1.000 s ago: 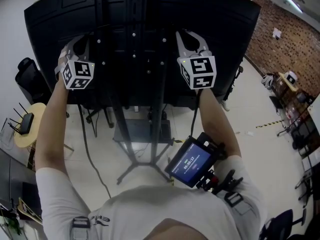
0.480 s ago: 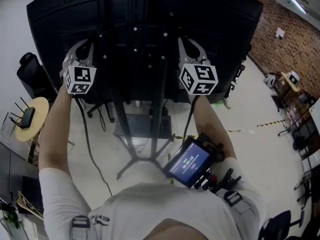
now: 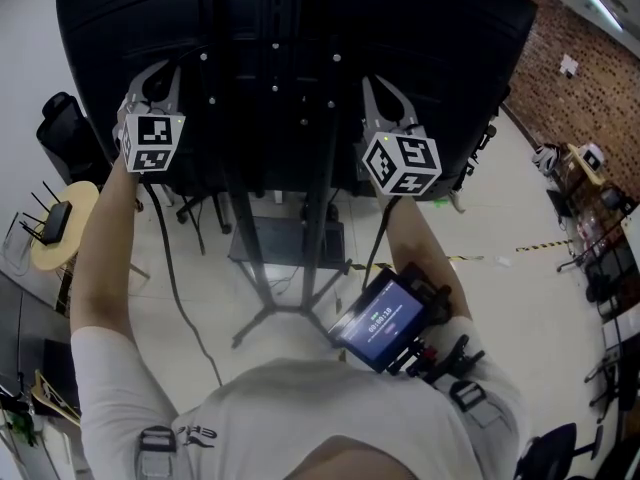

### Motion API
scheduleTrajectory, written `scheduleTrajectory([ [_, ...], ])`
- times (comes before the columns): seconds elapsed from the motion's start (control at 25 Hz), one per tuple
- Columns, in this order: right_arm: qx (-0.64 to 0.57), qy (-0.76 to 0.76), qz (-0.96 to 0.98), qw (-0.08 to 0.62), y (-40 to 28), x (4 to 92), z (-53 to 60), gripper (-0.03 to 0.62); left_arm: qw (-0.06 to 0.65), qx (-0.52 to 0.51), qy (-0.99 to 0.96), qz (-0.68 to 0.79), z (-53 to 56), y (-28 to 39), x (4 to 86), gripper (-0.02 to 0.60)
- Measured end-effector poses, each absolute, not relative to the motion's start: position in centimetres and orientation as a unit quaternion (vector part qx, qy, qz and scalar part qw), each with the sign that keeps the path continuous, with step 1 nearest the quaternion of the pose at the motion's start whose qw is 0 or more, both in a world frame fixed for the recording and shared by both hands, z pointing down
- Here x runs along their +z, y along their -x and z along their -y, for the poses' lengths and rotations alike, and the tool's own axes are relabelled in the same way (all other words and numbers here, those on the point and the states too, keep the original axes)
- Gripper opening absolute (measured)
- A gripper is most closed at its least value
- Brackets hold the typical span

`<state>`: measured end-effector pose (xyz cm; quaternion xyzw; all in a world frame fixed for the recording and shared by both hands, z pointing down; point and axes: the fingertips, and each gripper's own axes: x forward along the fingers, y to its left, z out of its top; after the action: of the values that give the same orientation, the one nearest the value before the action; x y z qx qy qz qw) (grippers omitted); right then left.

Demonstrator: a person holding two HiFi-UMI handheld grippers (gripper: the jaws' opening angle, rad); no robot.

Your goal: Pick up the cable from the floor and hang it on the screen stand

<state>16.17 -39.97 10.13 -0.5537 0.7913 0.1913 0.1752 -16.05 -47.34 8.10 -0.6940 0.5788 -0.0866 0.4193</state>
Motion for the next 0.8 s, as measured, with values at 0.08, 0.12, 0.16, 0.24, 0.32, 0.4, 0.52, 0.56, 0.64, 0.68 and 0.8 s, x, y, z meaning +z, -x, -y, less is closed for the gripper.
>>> scheduleTrajectory([
  [0.08, 0.193, 0.555, -0.790, 0.173, -16.2, 10.3, 39.8, 0.025, 0.419, -0.090, 0.693, -0.580, 47.4, 16.3, 7.5, 0.025],
  [0.12, 0.194, 0.555, -0.790, 0.172, -16.2, 10.5, 39.6, 0.025, 0.421, -0.093, 0.692, -0.579, 47.4, 16.3, 7.4, 0.025],
  [0.16, 0.194, 0.555, -0.791, 0.170, -16.2, 10.6, 39.6, 0.025, 0.423, -0.094, 0.693, -0.577, 47.3, 16.2, 7.4, 0.025],
  [0.24, 0.195, 0.555, -0.791, 0.168, -16.2, 10.7, 39.5, 0.023, 0.422, -0.095, 0.696, -0.573, 47.4, 16.1, 7.9, 0.025],
  [0.32, 0.195, 0.555, -0.791, 0.166, -16.1, 10.6, 39.6, 0.023, 0.419, -0.097, 0.700, -0.570, 47.7, 16.1, 8.5, 0.026],
  [0.4, 0.197, 0.554, -0.792, 0.165, -16.0, 10.6, 39.6, 0.023, 0.415, -0.099, 0.705, -0.566, 48.0, 16.1, 9.3, 0.026],
  [0.52, 0.198, 0.553, -0.793, 0.163, -15.9, 10.7, 39.5, 0.021, 0.409, -0.092, 0.714, -0.560, 47.9, 15.9, 10.2, 0.029],
  [0.56, 0.199, 0.553, -0.793, 0.161, -15.9, 10.8, 39.5, 0.021, 0.412, -0.082, 0.715, -0.559, 47.7, 15.9, 10.1, 0.029],
  [0.64, 0.200, 0.552, -0.794, 0.157, -15.8, 10.9, 39.6, 0.021, 0.431, -0.055, 0.709, -0.555, 46.7, 15.8, 8.7, 0.008],
  [0.68, 0.201, 0.553, -0.794, 0.156, -15.8, 10.9, 39.7, 0.020, 0.440, -0.048, 0.706, -0.553, 46.4, 15.7, 7.5, 0.008],
  [0.8, 0.200, 0.554, -0.792, 0.159, -15.8, 10.9, 39.8, 0.020, 0.438, -0.064, 0.703, -0.556, 47.4, 16.0, 4.7, 0.008],
])
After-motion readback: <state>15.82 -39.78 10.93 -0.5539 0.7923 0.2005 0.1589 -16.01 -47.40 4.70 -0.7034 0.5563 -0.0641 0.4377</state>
